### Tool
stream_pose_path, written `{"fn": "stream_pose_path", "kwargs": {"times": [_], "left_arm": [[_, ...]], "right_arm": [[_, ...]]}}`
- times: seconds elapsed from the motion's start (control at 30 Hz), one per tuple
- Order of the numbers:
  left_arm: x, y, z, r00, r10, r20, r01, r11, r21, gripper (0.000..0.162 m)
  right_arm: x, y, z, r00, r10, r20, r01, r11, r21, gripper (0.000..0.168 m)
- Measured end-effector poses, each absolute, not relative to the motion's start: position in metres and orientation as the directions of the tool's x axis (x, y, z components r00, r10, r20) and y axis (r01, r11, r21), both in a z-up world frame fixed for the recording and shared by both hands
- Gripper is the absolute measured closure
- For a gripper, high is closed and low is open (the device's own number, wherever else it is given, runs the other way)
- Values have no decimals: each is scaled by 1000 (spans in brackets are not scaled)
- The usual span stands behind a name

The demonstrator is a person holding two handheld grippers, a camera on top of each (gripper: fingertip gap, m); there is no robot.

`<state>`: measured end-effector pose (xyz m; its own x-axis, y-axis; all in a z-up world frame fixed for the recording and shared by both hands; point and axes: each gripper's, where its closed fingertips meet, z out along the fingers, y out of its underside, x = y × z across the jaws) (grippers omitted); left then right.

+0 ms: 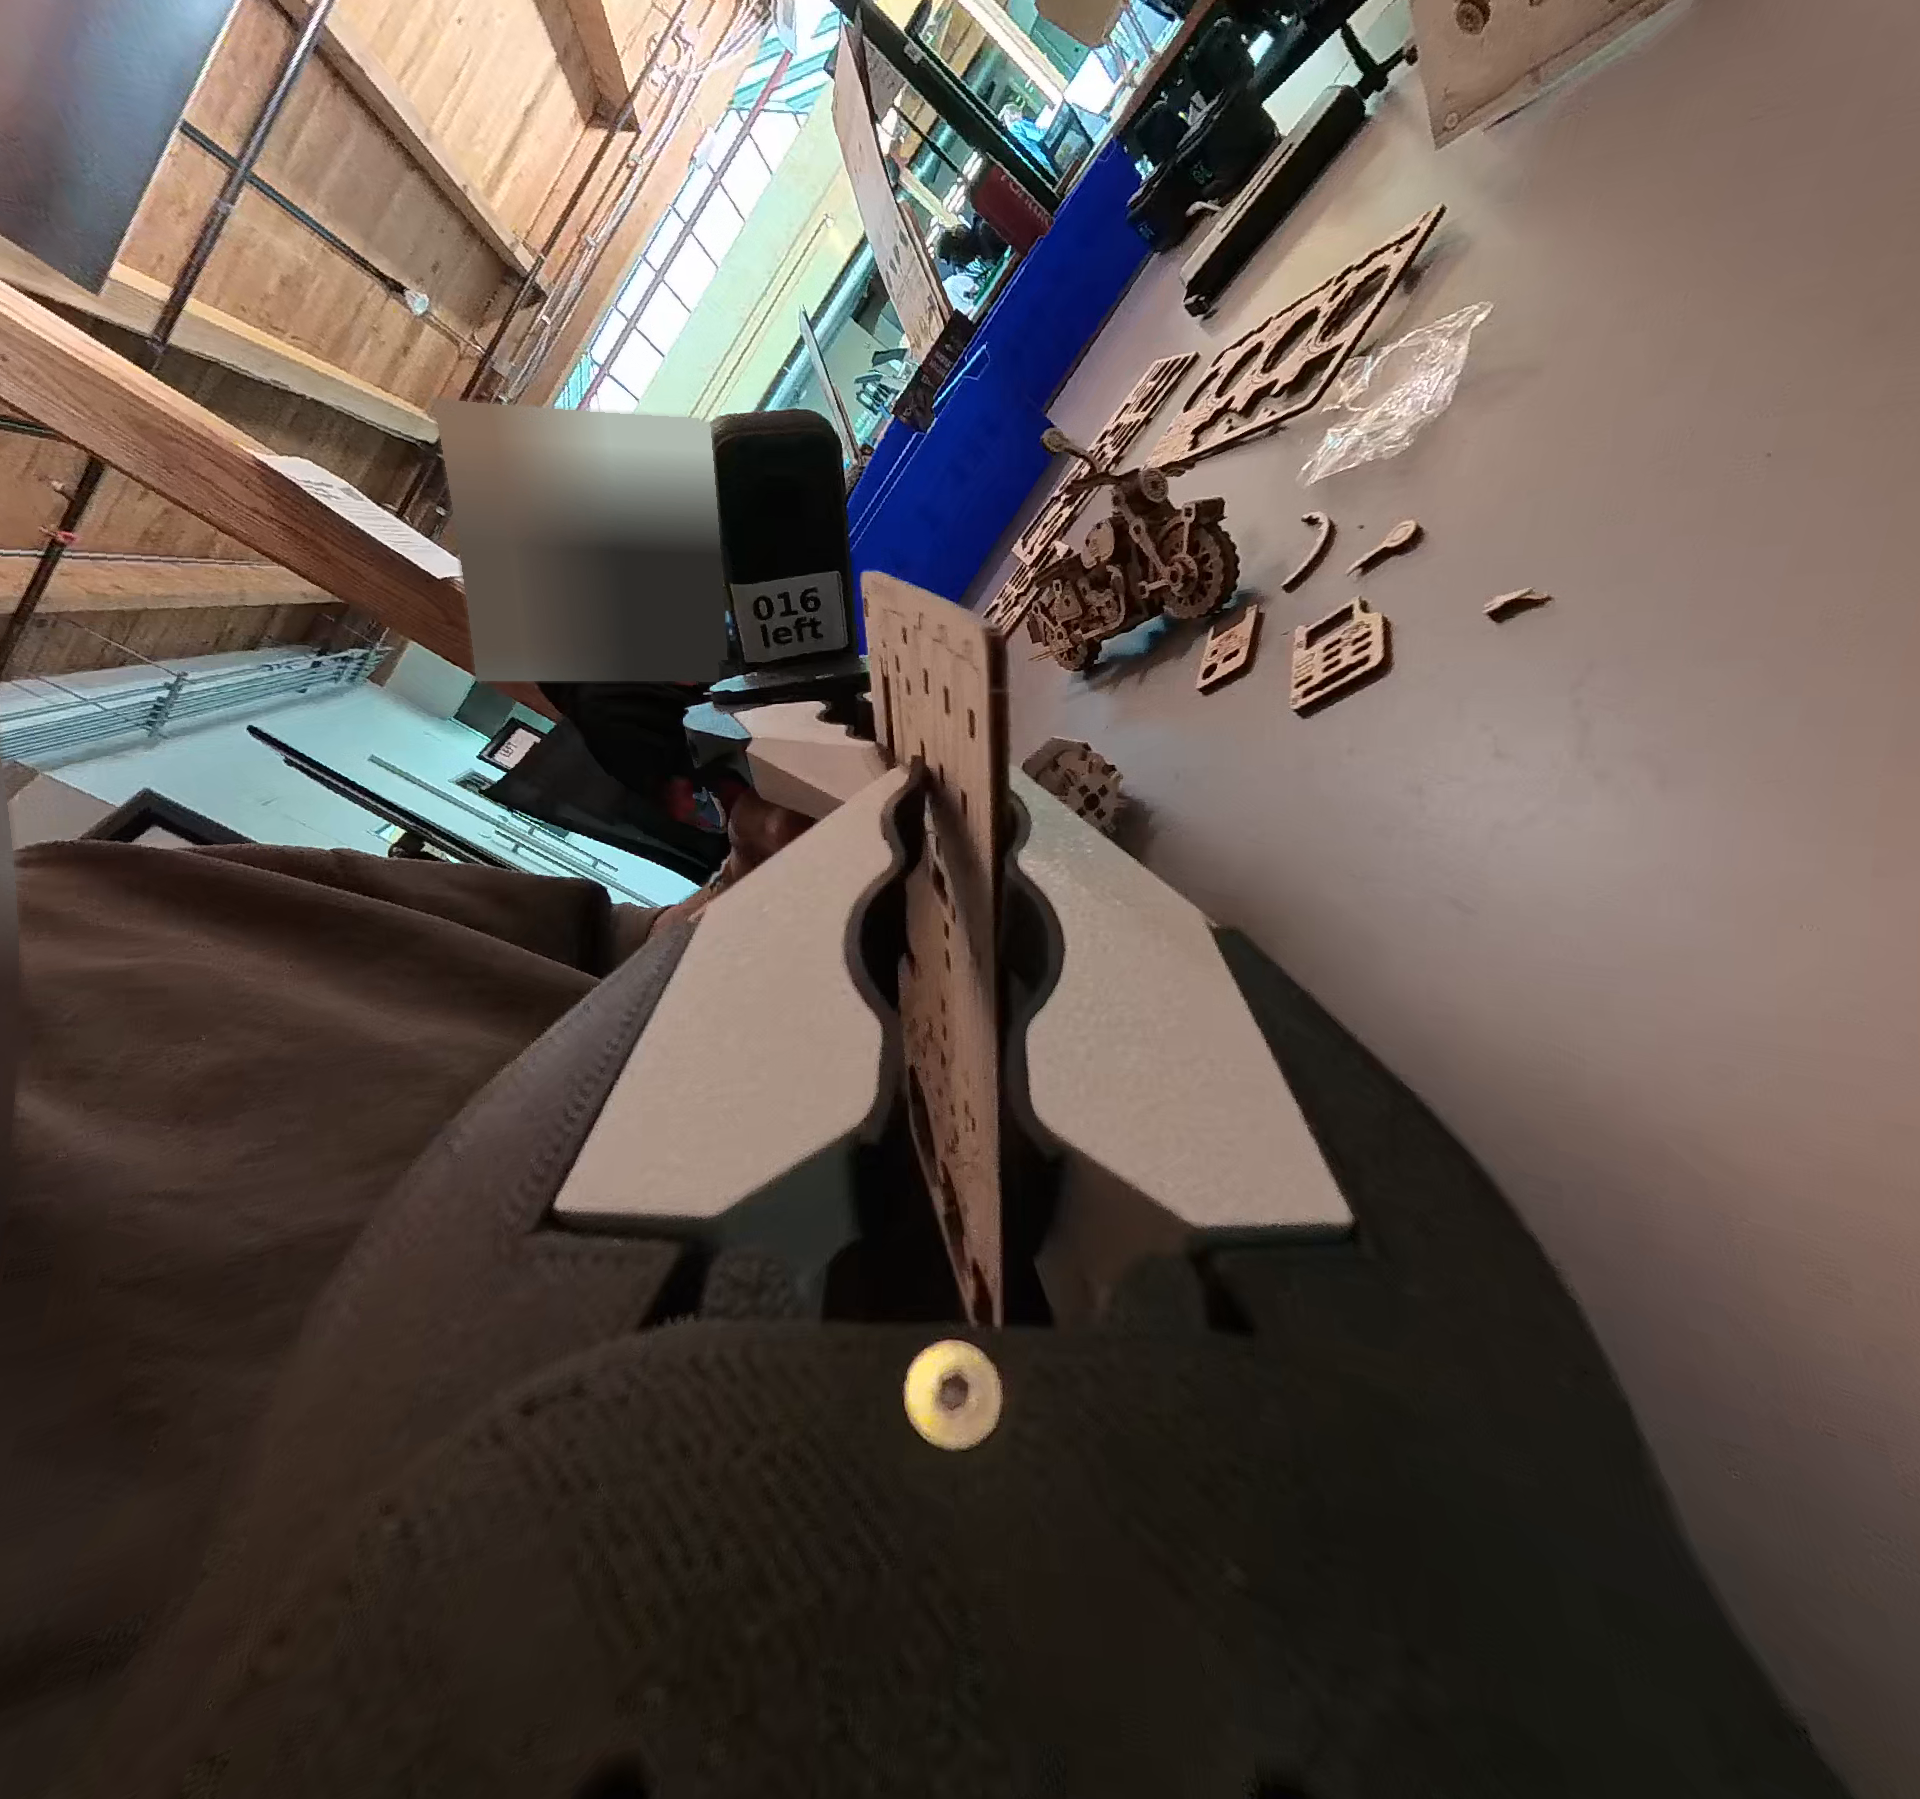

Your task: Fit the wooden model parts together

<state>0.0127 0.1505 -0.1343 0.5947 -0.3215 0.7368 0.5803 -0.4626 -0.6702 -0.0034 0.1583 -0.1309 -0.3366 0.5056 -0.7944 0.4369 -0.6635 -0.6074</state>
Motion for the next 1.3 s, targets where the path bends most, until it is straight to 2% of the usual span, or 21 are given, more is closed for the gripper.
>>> {"fn": "stream_pose_path", "kwargs": {"times": [0.07,0.13,0.3,0.5,0.9,1.0,1.03,1.1,1.3], "left_arm": [[12,151,-136,579,-313,753,595,-469,-653,161],[7,153,-138,590,-299,750,603,-454,-656,154],[1,157,-136,599,-270,754,632,-420,-652,156],[2,160,-138,662,-234,712,594,-416,-689,162],[0,166,-146,741,-151,655,561,-397,-726,161],[3,168,-148,761,-137,635,544,-398,-738,160],[2,169,-147,776,-133,616,530,-391,-752,160],[1,172,-140,714,-137,686,596,-394,-699,161],[3,173,-138,725,-153,671,582,-385,-716,161]], "right_arm": [[-3,158,-132,-330,506,-797,446,-660,-604,161],[-3,156,-131,-328,491,-807,460,-663,-590,167],[-3,158,-135,-315,489,-814,471,-664,-581,167],[-6,168,-145,-247,610,-753,439,-622,-648,152],[-9,179,-155,-127,717,-685,414,-589,-694,141],[-11,184,-162,-62,789,-611,420,-534,-734,140],[-12,186,-160,-60,793,-606,410,-534,-739,140],[-13,188,-153,-78,761,-644,376,-576,-726,141],[-9,190,-148,-112,733,-671,367,-597,-713,139]]}}
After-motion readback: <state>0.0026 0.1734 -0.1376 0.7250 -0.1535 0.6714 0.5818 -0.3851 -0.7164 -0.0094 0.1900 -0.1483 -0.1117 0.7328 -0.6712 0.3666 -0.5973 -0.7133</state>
